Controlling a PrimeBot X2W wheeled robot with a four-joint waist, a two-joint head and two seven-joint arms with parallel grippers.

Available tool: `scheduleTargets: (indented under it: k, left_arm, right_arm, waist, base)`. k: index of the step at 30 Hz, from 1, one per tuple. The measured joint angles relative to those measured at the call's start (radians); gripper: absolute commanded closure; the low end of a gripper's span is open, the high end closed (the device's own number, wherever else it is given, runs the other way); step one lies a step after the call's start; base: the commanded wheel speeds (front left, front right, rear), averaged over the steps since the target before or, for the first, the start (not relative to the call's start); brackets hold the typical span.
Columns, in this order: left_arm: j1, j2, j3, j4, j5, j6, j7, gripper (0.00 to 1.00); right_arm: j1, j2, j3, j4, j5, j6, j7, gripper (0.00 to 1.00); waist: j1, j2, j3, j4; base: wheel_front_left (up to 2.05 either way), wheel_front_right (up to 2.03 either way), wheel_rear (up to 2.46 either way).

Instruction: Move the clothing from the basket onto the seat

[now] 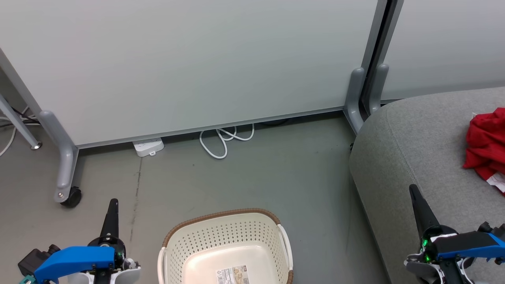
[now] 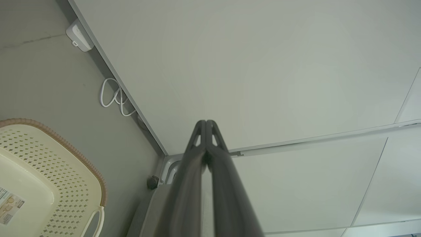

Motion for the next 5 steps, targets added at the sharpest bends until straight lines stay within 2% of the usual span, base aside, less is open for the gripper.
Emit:
scheduleTargets:
  k: [5]
  left_arm:
    - [-0.006,0.000,0.003,-0.004,-0.036,0.000,0.011,1.00]
  right_arm:
    - [-0.003,0.001,-0.005,-0.001,0.040,0.000,0.006,1.00]
  waist:
    - [0.0000,0.0000,0.000,0.002]
  base:
    - [0.00,0.00,0.00]
